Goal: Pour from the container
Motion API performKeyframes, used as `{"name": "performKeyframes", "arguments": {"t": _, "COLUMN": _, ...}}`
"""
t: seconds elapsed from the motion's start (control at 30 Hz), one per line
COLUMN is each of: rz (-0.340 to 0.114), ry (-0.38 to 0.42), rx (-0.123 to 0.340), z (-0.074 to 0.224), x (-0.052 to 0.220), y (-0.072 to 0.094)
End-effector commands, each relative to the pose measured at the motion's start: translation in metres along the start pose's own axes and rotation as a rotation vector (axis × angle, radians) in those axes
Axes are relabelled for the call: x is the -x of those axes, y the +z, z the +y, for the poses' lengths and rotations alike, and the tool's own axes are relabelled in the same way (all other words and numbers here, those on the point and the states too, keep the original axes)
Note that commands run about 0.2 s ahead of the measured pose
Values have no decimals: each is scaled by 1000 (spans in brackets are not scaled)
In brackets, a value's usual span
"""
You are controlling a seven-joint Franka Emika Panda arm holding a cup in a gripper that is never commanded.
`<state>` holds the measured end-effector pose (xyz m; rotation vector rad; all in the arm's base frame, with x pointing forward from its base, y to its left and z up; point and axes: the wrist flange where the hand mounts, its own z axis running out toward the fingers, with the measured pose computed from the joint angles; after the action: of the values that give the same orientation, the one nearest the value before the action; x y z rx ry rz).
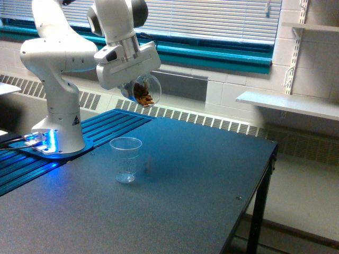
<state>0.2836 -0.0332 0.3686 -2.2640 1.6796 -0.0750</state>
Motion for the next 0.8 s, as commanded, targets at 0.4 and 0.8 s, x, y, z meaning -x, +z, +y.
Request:
{"name": "performKeyframes", "arguments": {"t": 0.4, "rz": 45, "ry": -31, "rx": 71, "z": 23, "x": 0, "y": 3}}
{"name": "performKeyframes", "arguments": {"t": 0.8, "rz": 54, "ry": -59, "rx": 98, "z": 38, "x": -4, "y": -10}}
